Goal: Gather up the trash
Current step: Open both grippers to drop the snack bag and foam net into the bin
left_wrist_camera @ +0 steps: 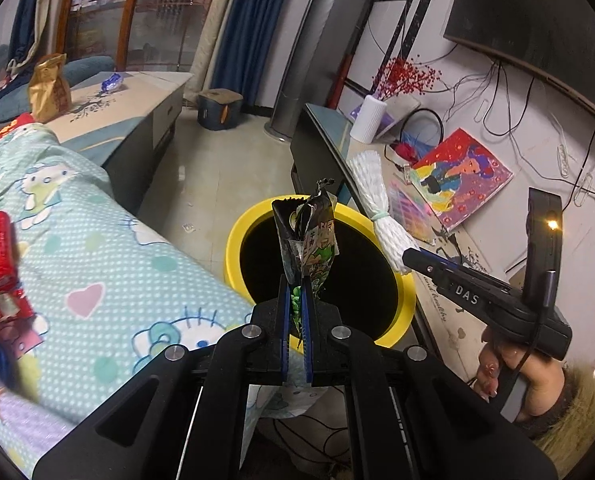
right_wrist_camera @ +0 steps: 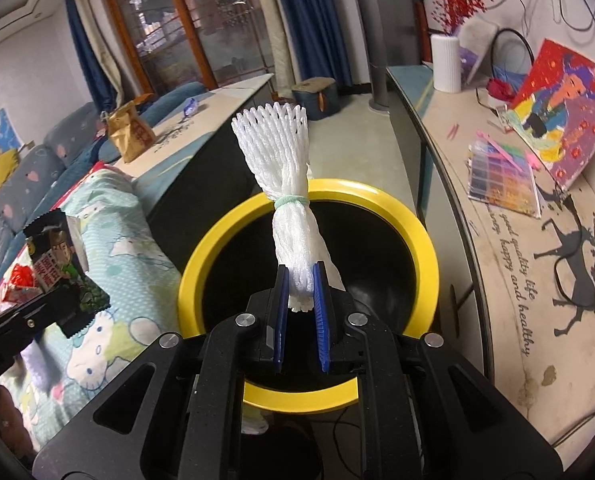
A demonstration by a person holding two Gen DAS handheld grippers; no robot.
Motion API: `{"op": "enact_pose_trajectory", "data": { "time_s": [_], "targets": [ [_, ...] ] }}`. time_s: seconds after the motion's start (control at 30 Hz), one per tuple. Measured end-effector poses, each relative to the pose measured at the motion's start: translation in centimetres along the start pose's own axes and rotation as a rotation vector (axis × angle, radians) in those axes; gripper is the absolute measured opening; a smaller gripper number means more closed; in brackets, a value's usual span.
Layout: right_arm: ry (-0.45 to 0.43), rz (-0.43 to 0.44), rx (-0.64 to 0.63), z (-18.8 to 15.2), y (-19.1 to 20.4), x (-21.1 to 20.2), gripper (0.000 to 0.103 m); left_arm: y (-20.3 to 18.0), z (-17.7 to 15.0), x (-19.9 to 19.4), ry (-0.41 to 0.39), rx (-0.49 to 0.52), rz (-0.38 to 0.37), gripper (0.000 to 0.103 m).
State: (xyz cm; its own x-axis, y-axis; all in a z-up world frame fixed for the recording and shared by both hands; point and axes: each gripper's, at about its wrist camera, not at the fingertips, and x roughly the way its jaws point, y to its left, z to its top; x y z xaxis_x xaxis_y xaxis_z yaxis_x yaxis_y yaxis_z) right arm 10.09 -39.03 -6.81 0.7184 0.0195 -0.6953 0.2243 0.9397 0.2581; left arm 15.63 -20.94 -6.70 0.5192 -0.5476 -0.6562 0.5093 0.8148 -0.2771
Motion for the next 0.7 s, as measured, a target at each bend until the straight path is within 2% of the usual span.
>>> {"op": "enact_pose_trajectory", "data": {
  "time_s": [0.27, 0.33, 0.37, 0.4, 0.43, 0.47, 0.5, 0.57, 0.6, 0.63, 0.7],
  "targets": [
    [0.031, -0.014, 0.037, 0.0, -1.5, 0.8, 0.009, -1.0, 0.4, 3.5, 0.05, 0.013, -0.014, 0.005],
    [0.034, -0.013, 0.047, 0.1, -1.8, 1.0, 0.012, -1.2, 0.5, 4.3, 0.055, 0.021, -0.022, 0.005],
    [0.042, -0.013, 0.052, 0.1, -1.9, 1.1, 0.013, -1.3, 0.6, 4.7, 0.057, 0.028, -0.024, 0.008],
    [0.045, -0.02, 0.056, 0.1, -2.0, 1.2, 0.017, -1.3, 0.7, 5.1, 0.062, 0.033, -0.024, 0.02],
    [0.046, -0.032, 0.064, 0.1, -2.2, 1.3, 0.026, -1.2, 0.8, 5.4, 0.067, 0.03, -0.016, 0.031],
    [0.049, -0.037, 0.068, 0.1, -2.3, 1.5, 0.029, -0.9, 0.9, 5.7, 0.074, 0.022, 0.0, 0.061],
    [0.049, -0.042, 0.067, 0.0, -2.3, 1.5, 0.033, -0.7, 1.0, 5.7, 0.073, 0.016, 0.006, 0.076],
    [0.039, -0.052, 0.057, 0.0, -2.2, 1.3, 0.038, -0.4, 1.1, 5.2, 0.053, 0.006, 0.005, 0.079],
    [0.031, -0.049, 0.051, 0.0, -2.0, 1.1, 0.041, -0.3, 1.1, 4.8, 0.043, 0.004, 0.013, 0.089],
    [0.024, -0.051, 0.046, 0.1, -1.8, 0.9, 0.043, -0.1, 1.0, 4.3, 0.034, 0.003, 0.024, 0.093],
    [0.006, -0.05, 0.034, 0.2, -1.3, 0.5, 0.045, 0.2, 0.9, 3.0, 0.004, -0.003, 0.038, 0.095]
  ]
}}
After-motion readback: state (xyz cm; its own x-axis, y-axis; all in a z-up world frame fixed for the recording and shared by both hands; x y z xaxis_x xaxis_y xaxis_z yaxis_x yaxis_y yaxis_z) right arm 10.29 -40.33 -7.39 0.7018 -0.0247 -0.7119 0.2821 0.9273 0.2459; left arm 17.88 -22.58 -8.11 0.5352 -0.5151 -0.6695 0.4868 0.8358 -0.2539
